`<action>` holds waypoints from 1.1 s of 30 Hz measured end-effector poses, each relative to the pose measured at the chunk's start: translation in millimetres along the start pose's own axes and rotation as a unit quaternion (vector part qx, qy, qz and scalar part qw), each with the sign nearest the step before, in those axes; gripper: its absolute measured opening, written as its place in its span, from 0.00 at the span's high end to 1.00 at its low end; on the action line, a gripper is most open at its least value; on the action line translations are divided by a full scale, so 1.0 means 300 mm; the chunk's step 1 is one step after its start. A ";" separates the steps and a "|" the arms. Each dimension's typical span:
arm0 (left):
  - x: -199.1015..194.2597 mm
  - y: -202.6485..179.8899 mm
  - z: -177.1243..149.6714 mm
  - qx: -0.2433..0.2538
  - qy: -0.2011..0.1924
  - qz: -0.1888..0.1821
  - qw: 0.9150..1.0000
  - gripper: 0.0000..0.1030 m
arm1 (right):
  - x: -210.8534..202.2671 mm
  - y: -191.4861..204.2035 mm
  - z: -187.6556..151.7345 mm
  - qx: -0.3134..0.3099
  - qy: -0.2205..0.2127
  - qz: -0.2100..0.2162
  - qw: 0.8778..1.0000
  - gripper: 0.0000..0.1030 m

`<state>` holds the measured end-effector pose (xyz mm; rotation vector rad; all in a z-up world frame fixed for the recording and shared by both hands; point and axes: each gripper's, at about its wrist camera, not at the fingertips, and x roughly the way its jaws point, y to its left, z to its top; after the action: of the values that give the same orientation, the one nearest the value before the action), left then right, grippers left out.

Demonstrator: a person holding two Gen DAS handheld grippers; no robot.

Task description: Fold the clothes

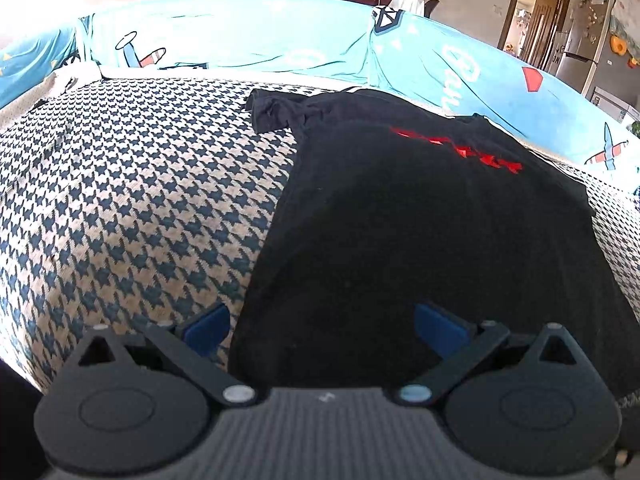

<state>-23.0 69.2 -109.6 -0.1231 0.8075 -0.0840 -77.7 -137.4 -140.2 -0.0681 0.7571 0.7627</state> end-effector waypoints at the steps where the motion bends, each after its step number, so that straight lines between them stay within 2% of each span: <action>1: 0.001 -0.003 -0.002 0.001 0.001 0.001 1.000 0.00 | 0.001 0.009 -0.003 -0.003 0.006 0.010 1.000 0.95; 4: 0.004 -0.009 -0.005 0.006 0.001 0.007 1.000 0.00 | -0.019 0.025 -0.010 -0.029 0.001 -0.024 0.999 0.95; 10: 0.012 -0.019 -0.010 0.012 0.004 0.007 1.000 0.00 | -0.115 -0.066 -0.005 0.048 -0.046 -0.060 0.996 0.93; 12: 0.014 -0.029 -0.013 0.018 0.004 0.005 1.000 0.00 | -0.144 -0.088 -0.007 0.066 -0.065 -0.086 0.992 0.85; 14: 0.018 -0.042 -0.017 0.026 0.007 0.003 1.000 0.00 | -0.162 -0.117 -0.011 0.096 -0.075 -0.115 0.986 0.72; 19: 0.031 -0.079 -0.027 0.039 0.020 -0.010 0.999 0.00 | -0.178 -0.192 -0.025 0.172 -0.068 -0.188 0.965 0.66; 21: 0.037 -0.096 -0.034 0.046 0.025 -0.006 0.999 0.00 | -0.191 -0.228 -0.034 0.198 -0.066 -0.210 0.955 0.61; 23: 0.045 -0.117 -0.043 0.058 0.028 0.004 0.998 0.00 | -0.180 -0.249 -0.042 0.218 -0.064 -0.219 0.949 0.53; 24: 0.050 -0.126 -0.047 0.065 0.029 0.010 0.997 0.00 | -0.180 -0.258 -0.046 0.217 -0.067 -0.217 0.949 0.49; 26: 0.053 -0.145 -0.058 0.081 0.028 0.021 0.996 0.00 | -0.185 -0.251 -0.050 0.193 -0.062 -0.207 0.957 0.27; 29: 0.055 -0.148 -0.062 0.086 0.029 0.023 0.996 0.00 | -0.172 -0.235 -0.048 0.177 -0.050 -0.209 0.960 0.16; 30: 0.056 -0.147 -0.063 0.086 0.029 0.022 0.996 0.00 | -0.173 -0.236 -0.049 0.181 -0.052 -0.207 0.960 0.14; 32: 0.058 -0.144 -0.061 0.086 0.031 0.021 0.996 0.00 | -0.175 -0.238 -0.049 0.190 -0.055 -0.204 0.959 0.01; 33: 0.059 -0.144 -0.062 0.087 0.032 0.022 0.995 0.00 | -0.178 -0.237 -0.049 0.198 -0.056 -0.206 0.957 0.00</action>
<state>-25.5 22.9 -128.8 0.0614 0.8627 -0.1160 -65.6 -226.3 -131.4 0.1745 0.7439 0.2074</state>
